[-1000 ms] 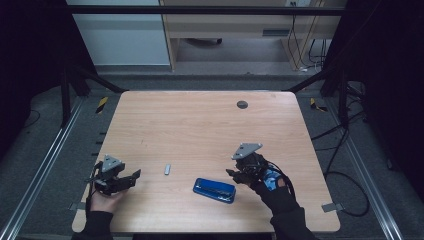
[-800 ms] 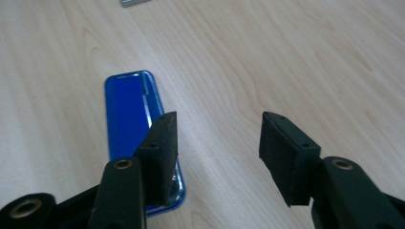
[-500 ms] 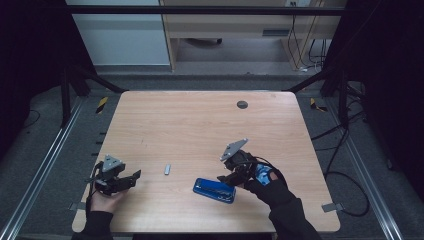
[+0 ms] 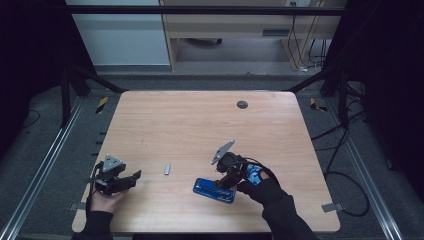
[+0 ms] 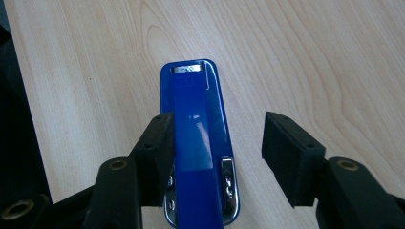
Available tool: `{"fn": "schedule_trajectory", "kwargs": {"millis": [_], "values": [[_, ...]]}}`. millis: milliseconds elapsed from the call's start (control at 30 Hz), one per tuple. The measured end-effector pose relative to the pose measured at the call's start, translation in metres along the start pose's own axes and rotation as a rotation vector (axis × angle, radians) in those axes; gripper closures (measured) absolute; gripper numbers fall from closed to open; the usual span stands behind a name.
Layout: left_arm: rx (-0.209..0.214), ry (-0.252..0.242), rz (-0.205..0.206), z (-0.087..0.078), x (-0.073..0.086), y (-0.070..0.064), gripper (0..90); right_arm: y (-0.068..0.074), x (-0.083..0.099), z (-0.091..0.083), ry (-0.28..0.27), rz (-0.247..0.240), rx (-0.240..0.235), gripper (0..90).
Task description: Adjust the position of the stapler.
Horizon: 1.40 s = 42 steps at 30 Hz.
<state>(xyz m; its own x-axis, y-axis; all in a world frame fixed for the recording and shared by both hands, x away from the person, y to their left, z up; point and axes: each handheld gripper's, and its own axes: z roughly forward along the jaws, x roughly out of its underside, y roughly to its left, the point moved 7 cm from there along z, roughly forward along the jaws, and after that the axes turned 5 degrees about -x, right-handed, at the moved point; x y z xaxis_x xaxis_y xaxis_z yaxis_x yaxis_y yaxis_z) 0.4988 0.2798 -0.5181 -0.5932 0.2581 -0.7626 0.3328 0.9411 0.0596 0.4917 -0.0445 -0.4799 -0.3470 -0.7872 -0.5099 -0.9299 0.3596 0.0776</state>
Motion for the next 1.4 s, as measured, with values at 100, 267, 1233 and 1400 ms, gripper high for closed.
{"fn": "schedule_trajectory", "kwargs": {"millis": [100,267,1233,1400], "values": [[0.0,0.001,0.003,0.0,0.0,0.0,33.0,0.0,0.001,0.004,0.01,0.008,-0.011,46.1],[-0.001,0.002,0.003,0.0,0.0,-0.001,33.0,0.003,0.004,0.01,0.028,-0.005,-0.03,47.7],[0.01,0.026,0.012,0.002,0.002,-0.002,33.4,0.006,0.012,0.028,0.113,-0.055,-0.07,55.1],[0.011,0.022,0.01,0.002,0.002,-0.003,33.5,0.005,0.013,0.031,0.125,-0.046,-0.068,56.5]]}}
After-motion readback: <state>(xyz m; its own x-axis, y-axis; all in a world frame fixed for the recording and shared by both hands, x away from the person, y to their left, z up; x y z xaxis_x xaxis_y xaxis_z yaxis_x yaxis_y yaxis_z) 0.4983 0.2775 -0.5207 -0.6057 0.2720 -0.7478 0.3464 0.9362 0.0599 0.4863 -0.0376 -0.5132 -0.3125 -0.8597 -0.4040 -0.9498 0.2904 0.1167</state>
